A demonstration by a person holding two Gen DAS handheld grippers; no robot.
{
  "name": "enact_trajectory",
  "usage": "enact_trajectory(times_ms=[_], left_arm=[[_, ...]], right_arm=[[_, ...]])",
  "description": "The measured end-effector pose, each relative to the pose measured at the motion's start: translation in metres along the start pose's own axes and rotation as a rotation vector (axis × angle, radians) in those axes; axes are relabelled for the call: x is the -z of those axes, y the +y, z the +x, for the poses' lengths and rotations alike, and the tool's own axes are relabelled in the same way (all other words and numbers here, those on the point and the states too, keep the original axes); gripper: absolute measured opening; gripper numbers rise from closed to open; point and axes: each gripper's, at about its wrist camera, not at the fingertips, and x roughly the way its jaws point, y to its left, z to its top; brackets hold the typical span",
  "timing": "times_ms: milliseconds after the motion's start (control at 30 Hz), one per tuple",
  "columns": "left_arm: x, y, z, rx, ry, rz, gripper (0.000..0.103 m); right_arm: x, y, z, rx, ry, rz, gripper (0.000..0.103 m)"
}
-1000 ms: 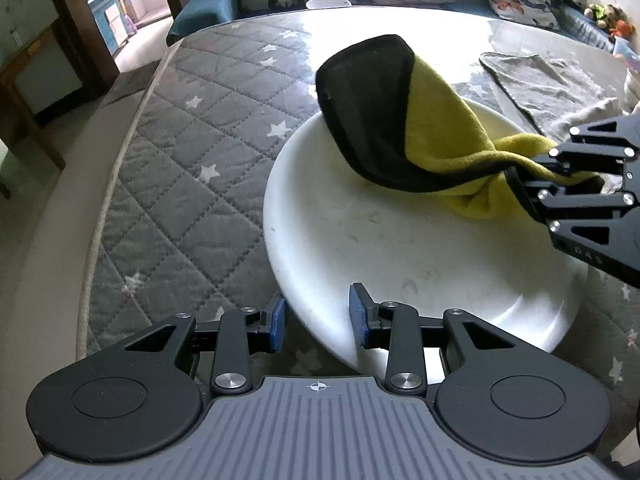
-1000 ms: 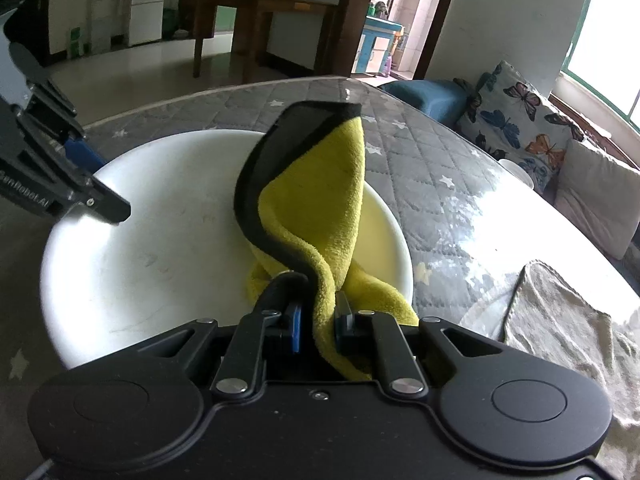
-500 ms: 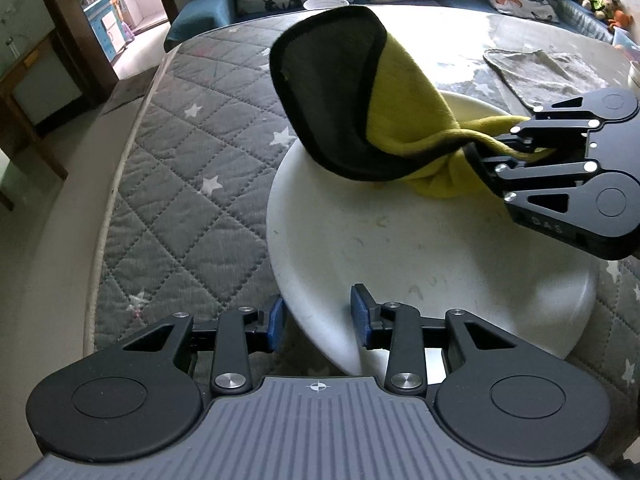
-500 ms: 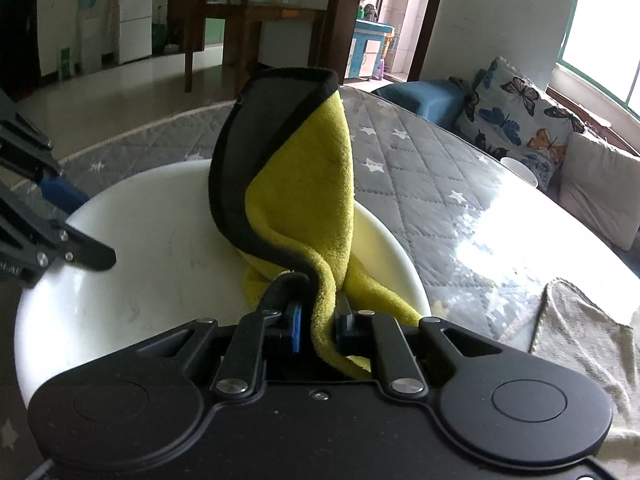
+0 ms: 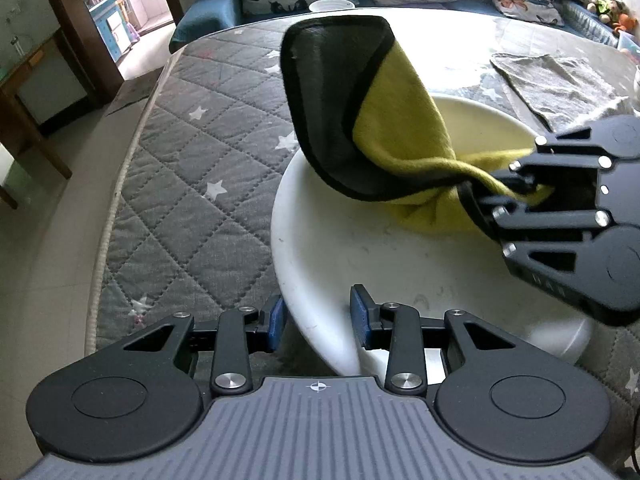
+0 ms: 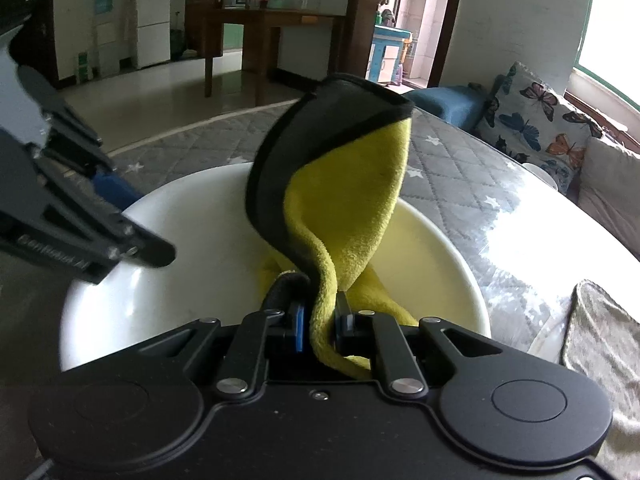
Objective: Clean bowl
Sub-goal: 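Rub the yellow cloth around the basin interior while the left tool holds the rim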
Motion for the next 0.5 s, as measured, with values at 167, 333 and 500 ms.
enact_trajectory(times_ms=[167,333,500], left_arm=[[0.003,0.000,-0.001,-0.003,-0.006,-0.016,0.037],[0.010,0.000,-0.006,0.012,-0.006,-0.045,0.038],[0.018,-0.004,-0.014,0.019,-0.010,-0.065,0.039]], right_arm=[[0.006,0.007,-0.010,0.003,0.008,-0.016,0.014],[0.010,0.011,-0.017,0.003,0.017,-0.016,0.014],[0.013,0.014,-0.022,0.003,0.024,-0.014,0.014]])
